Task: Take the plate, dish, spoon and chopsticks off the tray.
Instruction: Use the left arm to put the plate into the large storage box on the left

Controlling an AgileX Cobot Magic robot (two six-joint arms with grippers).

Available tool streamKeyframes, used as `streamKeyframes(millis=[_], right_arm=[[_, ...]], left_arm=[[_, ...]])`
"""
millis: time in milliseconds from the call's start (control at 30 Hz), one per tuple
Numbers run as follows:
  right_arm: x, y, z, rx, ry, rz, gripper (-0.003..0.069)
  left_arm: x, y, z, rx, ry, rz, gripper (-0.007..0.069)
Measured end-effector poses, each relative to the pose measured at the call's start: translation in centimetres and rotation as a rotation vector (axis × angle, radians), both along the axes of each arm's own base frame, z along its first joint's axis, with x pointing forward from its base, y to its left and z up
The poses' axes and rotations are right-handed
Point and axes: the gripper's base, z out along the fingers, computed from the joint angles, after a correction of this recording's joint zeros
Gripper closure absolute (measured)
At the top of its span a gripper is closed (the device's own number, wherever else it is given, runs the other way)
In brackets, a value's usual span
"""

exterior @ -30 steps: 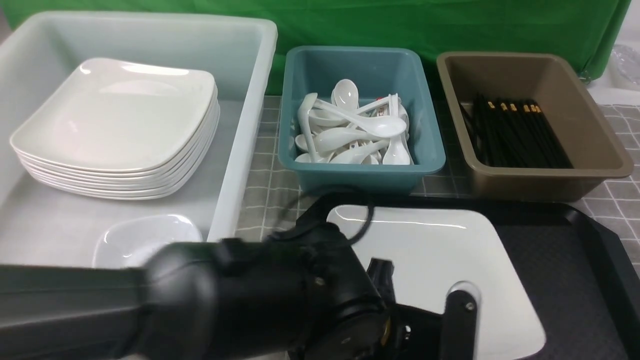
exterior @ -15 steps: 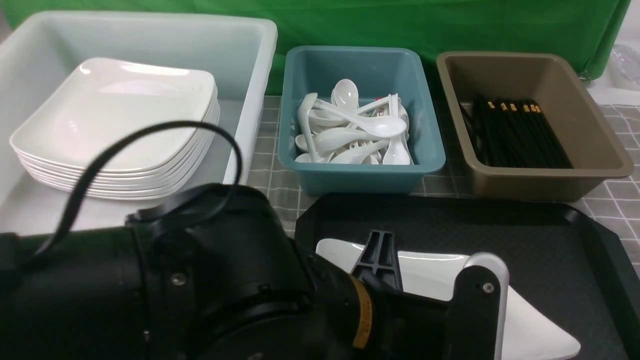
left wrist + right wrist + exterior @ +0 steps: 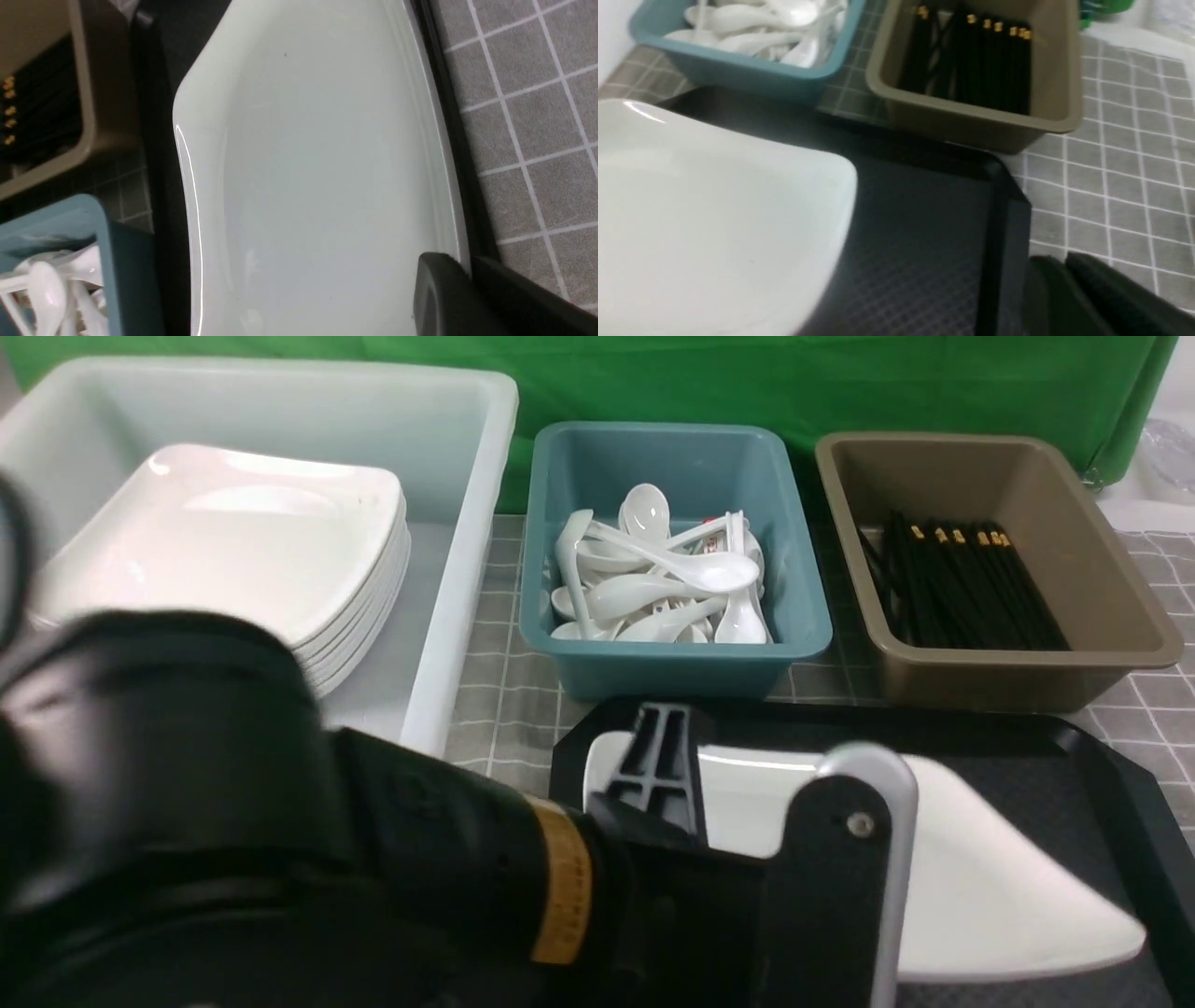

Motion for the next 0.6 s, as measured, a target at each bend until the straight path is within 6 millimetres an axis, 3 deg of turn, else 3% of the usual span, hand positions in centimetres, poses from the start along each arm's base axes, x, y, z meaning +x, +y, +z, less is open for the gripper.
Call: streamKeyframes(millis=[133, 233, 267, 400, 467, 500, 567, 600], right_arm=[[0.1, 0.0, 0.1, 0.006, -0.01, -0.007, 0.0636], [0.3, 0.2, 0.8, 0.042, -0.051, 0.0, 0.0637], [0.3, 0.3, 0.9, 0.043, -0.054, 0.001, 0.0637], [1.5, 1.3, 2.2, 0.073, -0.077, 0.045, 0.0637], [2.3, 2.0, 2.7, 0.071, -0.071, 0.084, 0.0637], [2.5, 2.1, 2.8, 0.068, -0.068, 0.093, 0.0637], [3.4, 3.0, 2.6, 0.053, -0.035, 0.144, 0.0637], [3.4, 3.1, 2.6, 0.052, -0.033, 0.148, 0.0637]], left_arm=[[-0.3, 1.0, 1.7, -0.057, -0.037, 0.014, 0.0596], [1.2, 2.7, 4.8, -0.142, -0.101, 0.148, 0.0595], [1.2, 2.7, 4.8, -0.143, -0.104, 0.152, 0.0595], [6.0, 5.8, 6.1, -0.154, -0.179, 0.393, 0.0595], [9.0, 8.0, 5.7, -0.127, -0.192, 0.535, 0.0595], [9.3, 8.2, 5.6, -0.125, -0.193, 0.547, 0.0595], [12.5, 10.9, 4.4, -0.078, -0.192, 0.692, 0.0595], [13.0, 11.3, 4.2, -0.069, -0.189, 0.714, 0.0595]])
